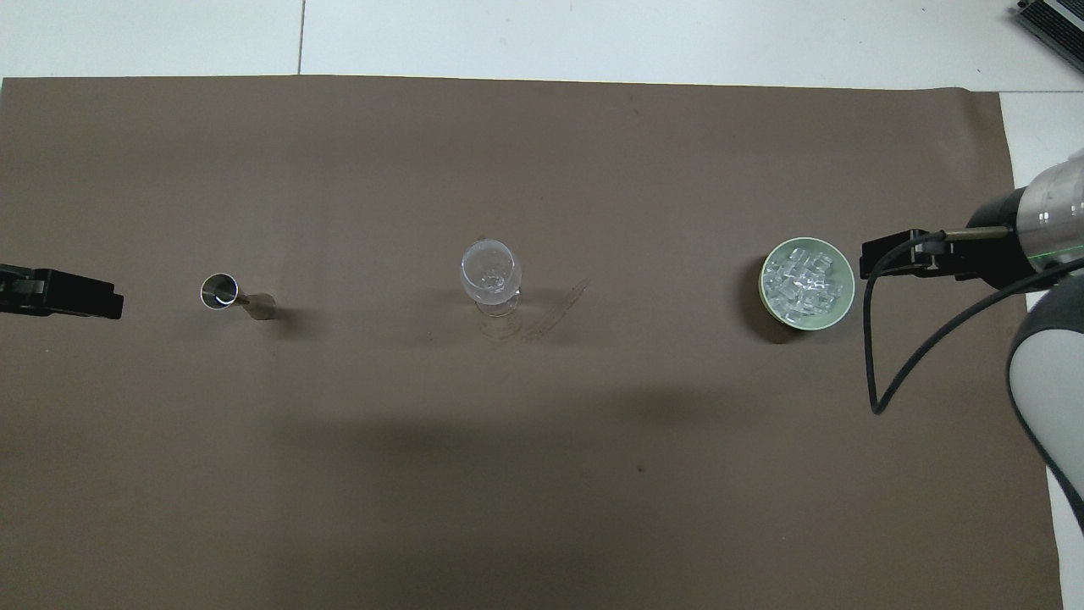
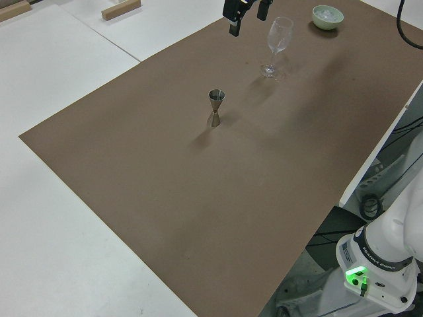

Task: Pour wine and add ice with both arms
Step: 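Move the left gripper toward the small dark cup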

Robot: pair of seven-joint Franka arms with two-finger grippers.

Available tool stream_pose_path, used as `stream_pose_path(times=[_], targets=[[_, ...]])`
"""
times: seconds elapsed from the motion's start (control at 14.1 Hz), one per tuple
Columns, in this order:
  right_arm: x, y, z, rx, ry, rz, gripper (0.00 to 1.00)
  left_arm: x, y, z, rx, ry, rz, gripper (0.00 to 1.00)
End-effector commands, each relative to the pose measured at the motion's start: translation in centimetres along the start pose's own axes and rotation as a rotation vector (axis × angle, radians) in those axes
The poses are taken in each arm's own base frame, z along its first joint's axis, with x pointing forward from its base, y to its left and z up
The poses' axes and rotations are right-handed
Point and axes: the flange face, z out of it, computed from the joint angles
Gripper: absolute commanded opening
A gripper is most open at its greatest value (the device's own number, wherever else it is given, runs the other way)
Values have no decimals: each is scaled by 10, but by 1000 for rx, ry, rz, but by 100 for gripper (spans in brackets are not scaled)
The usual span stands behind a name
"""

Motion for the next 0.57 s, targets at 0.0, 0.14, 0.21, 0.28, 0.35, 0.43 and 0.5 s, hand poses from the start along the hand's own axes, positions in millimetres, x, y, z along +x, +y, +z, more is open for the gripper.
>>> stream_pose_path(times=[0.0, 0.14, 0.21, 0.28, 0.35, 0.43, 0.5], targets=[[-2, 6, -4, 20, 2, -11, 100, -6, 2, -3, 10, -10, 6, 100], [-2, 5, -4, 20, 0, -12, 100, -7, 3, -3, 8, -16, 6, 100], [-2, 6, -4, 20, 2, -11, 100, -7, 1, -3, 8, -14, 2, 100], [-2, 5, -4, 20, 2, -12, 100, -7, 2, -3, 5, -14, -3, 100], [-2, 5, -4, 20, 2, -12, 100, -8, 0, -2, 0, -18, -15, 100], [-2, 5, -4, 20, 2, -12, 100, -10, -1, -3, 1, -21, -47, 100], [-2, 6, -4, 20, 2, -11, 100, -12, -1, -2, 1, -27, -82, 100]])
